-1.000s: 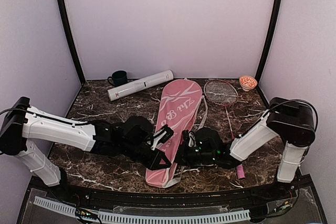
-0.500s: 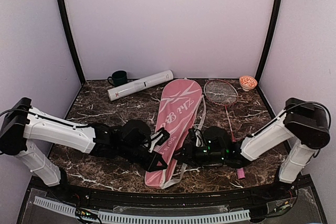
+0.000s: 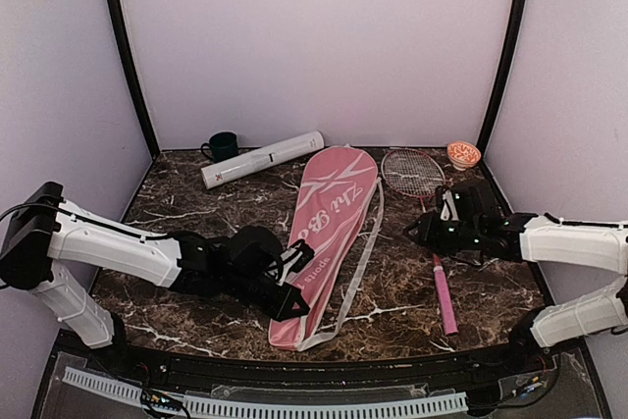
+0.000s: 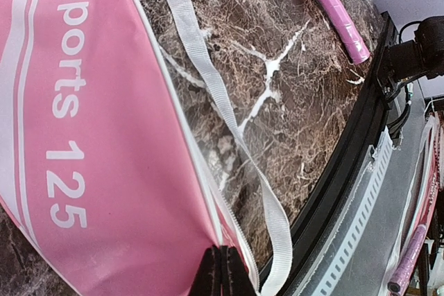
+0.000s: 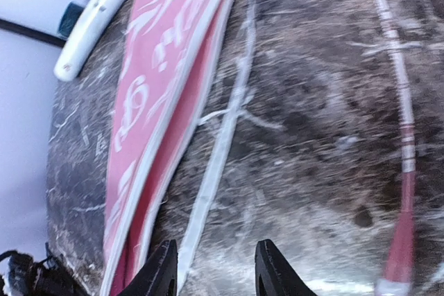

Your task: Pack up the badminton gear

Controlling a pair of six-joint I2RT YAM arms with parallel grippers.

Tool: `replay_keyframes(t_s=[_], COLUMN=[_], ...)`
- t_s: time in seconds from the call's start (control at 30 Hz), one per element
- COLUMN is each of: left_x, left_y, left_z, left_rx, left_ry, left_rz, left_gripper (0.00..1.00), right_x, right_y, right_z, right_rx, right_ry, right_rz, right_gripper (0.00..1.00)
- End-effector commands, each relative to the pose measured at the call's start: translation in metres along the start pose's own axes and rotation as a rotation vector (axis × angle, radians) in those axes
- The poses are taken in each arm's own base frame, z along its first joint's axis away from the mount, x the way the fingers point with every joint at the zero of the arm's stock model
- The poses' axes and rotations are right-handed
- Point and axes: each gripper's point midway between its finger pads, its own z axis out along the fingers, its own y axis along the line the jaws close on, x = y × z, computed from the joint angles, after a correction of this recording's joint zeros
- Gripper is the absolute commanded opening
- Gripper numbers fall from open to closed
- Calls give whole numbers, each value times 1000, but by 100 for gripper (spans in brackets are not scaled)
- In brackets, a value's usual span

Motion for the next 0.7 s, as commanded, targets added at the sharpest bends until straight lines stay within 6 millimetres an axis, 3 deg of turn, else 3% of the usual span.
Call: replay_keyframes(t_s=[0.0, 0.2, 0.47, 0.67], left_x=[-10, -11, -9, -11], left_y=[-2, -3, -4, -5], left_z=[1, 1, 0, 1], left_rx=[5, 12, 22, 28], left_ry=[-31, -32, -36, -41], left_rz=[15, 17, 11, 17], left_gripper=[0, 0, 0, 0], right_x=[-17, -41, -67, -62], right_y=[-66, -107, -126, -130], right_z=[-12, -3, 11, 32], right_rx=[223, 332, 327, 268], right_ry=[49, 49, 50, 118], right_rz=[-57, -34, 5, 31], right_gripper=[39, 37, 34, 29])
